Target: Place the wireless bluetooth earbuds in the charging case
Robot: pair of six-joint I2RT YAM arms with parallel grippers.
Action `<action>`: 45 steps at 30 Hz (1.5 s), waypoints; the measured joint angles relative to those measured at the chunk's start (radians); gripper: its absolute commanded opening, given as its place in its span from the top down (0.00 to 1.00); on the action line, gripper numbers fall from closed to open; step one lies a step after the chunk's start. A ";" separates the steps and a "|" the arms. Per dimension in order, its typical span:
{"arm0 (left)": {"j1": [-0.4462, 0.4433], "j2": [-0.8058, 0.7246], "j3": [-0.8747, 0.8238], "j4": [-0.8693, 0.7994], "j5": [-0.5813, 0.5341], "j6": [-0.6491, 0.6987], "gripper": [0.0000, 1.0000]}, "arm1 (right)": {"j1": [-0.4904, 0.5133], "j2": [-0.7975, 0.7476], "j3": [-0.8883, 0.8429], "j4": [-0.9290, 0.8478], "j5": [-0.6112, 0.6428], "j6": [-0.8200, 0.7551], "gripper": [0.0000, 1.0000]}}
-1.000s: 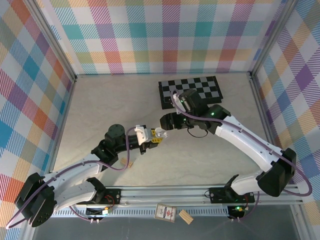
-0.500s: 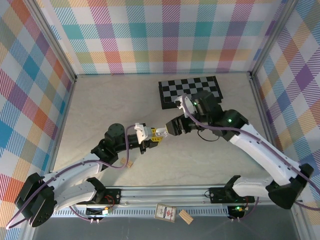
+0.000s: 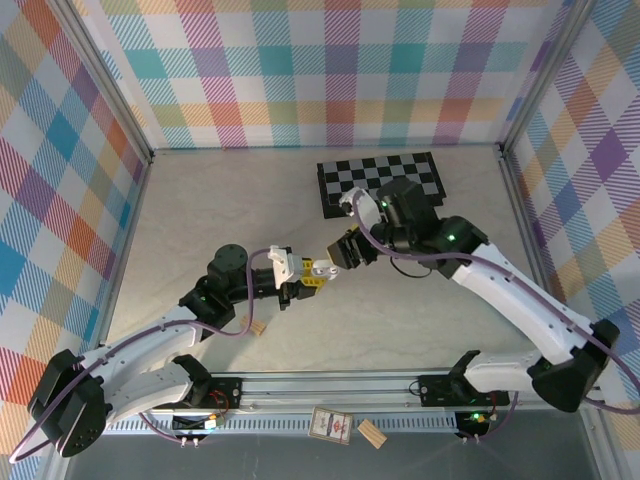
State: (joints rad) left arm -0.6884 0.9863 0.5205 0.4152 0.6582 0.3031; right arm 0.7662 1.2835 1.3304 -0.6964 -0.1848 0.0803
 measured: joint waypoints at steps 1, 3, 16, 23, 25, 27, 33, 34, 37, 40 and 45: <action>0.000 -0.002 0.000 -0.002 0.000 0.000 0.95 | 0.000 -0.001 -0.003 -0.003 -0.011 -0.006 0.33; 0.000 -0.004 0.000 -0.003 -0.001 -0.001 0.94 | 0.000 -0.014 -0.012 -0.004 -0.034 -0.022 0.32; 0.000 -0.006 0.026 -0.071 0.061 0.002 0.94 | 0.001 -0.242 -0.211 0.097 -0.175 -0.289 0.19; 0.000 -0.015 0.075 -0.153 0.137 0.008 0.94 | 0.011 -0.234 -0.262 0.105 -0.254 -0.515 0.42; 0.000 -0.015 0.079 -0.162 0.148 0.008 0.93 | 0.013 -0.214 -0.262 0.105 -0.272 -0.544 0.53; 0.001 -0.015 0.081 -0.168 0.159 0.008 0.94 | 0.013 -0.195 -0.262 0.106 -0.281 -0.562 0.58; 0.004 -0.008 0.086 -0.178 0.170 0.008 0.93 | 0.019 -0.175 -0.262 0.119 -0.311 -0.572 0.72; 0.004 -0.007 0.086 -0.179 0.172 0.008 0.93 | 0.019 -0.175 -0.263 0.119 -0.312 -0.571 0.73; 0.005 -0.005 0.086 -0.178 0.172 0.008 0.92 | 0.019 -0.175 -0.266 0.120 -0.322 -0.572 0.77; 0.004 -0.003 0.086 -0.180 0.172 0.007 0.83 | 0.019 -0.181 -0.275 0.124 -0.322 -0.571 0.79; 0.004 -0.001 0.086 -0.169 0.163 -0.004 0.46 | 0.019 -0.207 -0.309 0.155 -0.313 -0.560 0.79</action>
State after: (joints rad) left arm -0.6842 0.9855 0.6067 0.2466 0.8215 0.2989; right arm 0.7849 1.0767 1.0210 -0.5411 -0.4976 -0.4797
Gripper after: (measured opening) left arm 0.436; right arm 0.211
